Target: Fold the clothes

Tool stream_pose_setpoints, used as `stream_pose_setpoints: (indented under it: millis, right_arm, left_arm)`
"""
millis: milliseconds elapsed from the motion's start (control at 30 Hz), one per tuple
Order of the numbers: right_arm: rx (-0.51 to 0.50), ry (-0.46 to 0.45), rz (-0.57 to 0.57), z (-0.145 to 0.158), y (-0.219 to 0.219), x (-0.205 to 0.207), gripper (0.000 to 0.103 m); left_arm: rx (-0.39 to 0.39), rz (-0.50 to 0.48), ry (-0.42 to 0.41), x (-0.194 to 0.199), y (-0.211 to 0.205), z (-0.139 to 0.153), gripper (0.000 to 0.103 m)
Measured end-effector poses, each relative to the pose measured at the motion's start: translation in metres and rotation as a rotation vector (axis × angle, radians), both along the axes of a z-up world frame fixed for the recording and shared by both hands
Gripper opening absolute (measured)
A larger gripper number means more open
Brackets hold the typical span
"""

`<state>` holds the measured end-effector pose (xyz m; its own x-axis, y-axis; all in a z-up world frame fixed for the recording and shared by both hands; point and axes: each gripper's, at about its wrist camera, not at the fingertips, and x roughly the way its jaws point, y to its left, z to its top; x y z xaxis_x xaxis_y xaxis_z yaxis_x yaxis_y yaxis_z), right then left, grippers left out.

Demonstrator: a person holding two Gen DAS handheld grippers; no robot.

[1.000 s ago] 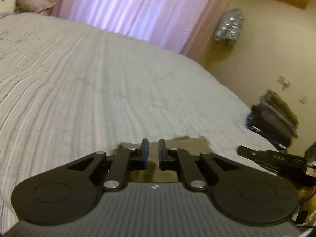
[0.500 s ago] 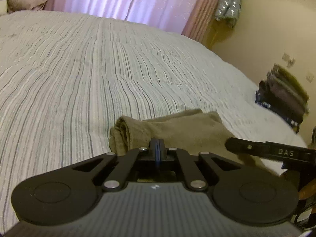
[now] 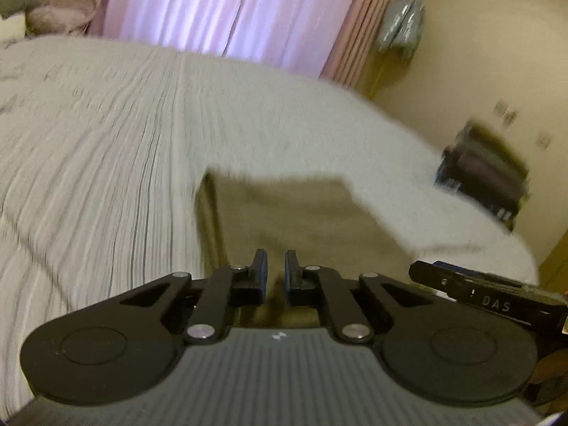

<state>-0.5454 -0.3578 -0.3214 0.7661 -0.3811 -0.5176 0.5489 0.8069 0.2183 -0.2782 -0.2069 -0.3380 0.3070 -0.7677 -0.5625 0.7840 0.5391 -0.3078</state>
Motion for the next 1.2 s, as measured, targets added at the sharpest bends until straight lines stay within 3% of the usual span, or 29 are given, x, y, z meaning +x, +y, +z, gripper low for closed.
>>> stream_pose_setpoints:
  millis: [100, 267, 400, 467, 800, 1200]
  right_arm:
    - [0.014, 0.065, -0.032, -0.017, 0.006, 0.005, 0.049]
    - [-0.008, 0.011, -0.050, 0.000, 0.021, -0.010, 0.050]
    - [0.040, 0.082, -0.039, -0.019, 0.023, 0.003, 0.049]
    - [0.068, 0.111, -0.062, -0.026, 0.025, 0.003, 0.050]
    - [0.088, 0.101, -0.057, -0.011, 0.064, -0.021, 0.050]
    - [0.062, 0.071, -0.070, 0.014, 0.089, -0.049, 0.050]
  left_arm:
    - [0.017, 0.027, 0.011, -0.005, 0.005, -0.001, 0.005]
    - [0.013, 0.047, -0.011, -0.016, 0.019, 0.014, 0.005]
    - [0.120, 0.042, 0.032, -0.019, 0.012, -0.005, 0.005]
    - [0.135, 0.052, 0.057, -0.022, 0.018, -0.005, 0.006]
    - [0.172, 0.071, 0.005, -0.047, 0.040, 0.012, 0.021]
    - [0.187, 0.086, -0.066, -0.083, 0.062, 0.032, 0.027]
